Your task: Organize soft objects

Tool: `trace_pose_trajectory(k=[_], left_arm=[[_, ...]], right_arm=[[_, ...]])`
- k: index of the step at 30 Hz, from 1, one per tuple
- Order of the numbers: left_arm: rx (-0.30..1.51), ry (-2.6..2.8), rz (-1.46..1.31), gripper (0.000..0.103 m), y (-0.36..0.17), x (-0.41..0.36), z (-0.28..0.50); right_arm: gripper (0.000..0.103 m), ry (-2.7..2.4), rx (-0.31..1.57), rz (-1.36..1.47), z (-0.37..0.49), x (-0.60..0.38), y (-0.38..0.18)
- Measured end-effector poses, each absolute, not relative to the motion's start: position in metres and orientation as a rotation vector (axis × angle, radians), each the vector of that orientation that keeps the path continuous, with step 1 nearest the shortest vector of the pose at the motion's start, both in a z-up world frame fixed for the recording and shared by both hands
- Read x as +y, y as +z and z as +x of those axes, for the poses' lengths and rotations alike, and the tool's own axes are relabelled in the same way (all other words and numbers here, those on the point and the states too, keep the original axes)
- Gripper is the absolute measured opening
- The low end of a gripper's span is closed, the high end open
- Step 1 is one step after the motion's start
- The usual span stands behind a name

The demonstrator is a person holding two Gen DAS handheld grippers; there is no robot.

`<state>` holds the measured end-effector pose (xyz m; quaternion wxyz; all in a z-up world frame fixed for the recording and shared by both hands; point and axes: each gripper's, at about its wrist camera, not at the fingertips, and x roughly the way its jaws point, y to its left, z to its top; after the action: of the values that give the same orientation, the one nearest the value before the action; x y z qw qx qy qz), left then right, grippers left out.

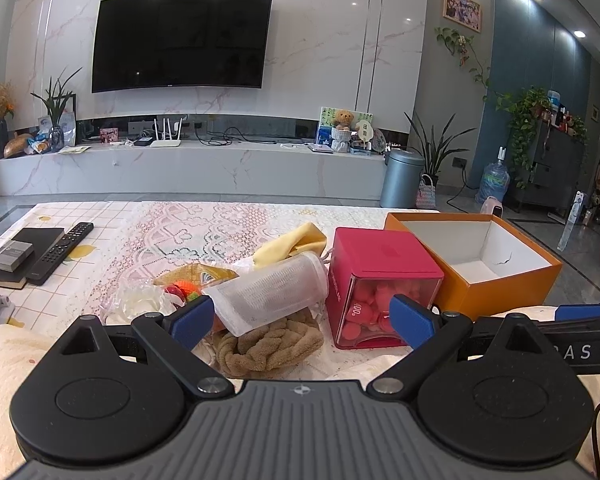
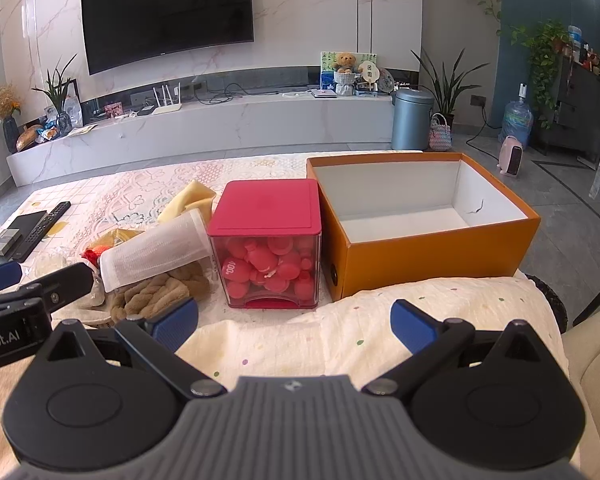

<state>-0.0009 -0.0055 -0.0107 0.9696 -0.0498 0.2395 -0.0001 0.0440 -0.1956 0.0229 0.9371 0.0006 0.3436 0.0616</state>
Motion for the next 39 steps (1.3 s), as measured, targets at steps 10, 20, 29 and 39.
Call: trace_pose_trajectory(k=[10, 20, 29, 39], left_arm=[[0.485, 0.0, -0.101, 0.103, -0.011, -0.005, -0.001], [0.485, 0.0, -0.101, 0.103, -0.011, -0.005, -0.001], [0.487, -0.014, -0.131, 0.103, -0.013, -0.003, -0.002], [0.535, -0.048, -0.18, 0.093, -0.027, 0.024, -0.004]], right_arm=[[0.1, 0.127, 0.704, -0.005, 0.044, -0.194, 0.023], [0.1, 0.13, 0.705, -0.014, 0.044, -0.192, 0.023], [0.1, 0.134, 0.701, -0.018, 0.045, -0.19, 0.021], [0.1, 0.204, 0.705, -0.017, 0.058, -0.183, 0.008]])
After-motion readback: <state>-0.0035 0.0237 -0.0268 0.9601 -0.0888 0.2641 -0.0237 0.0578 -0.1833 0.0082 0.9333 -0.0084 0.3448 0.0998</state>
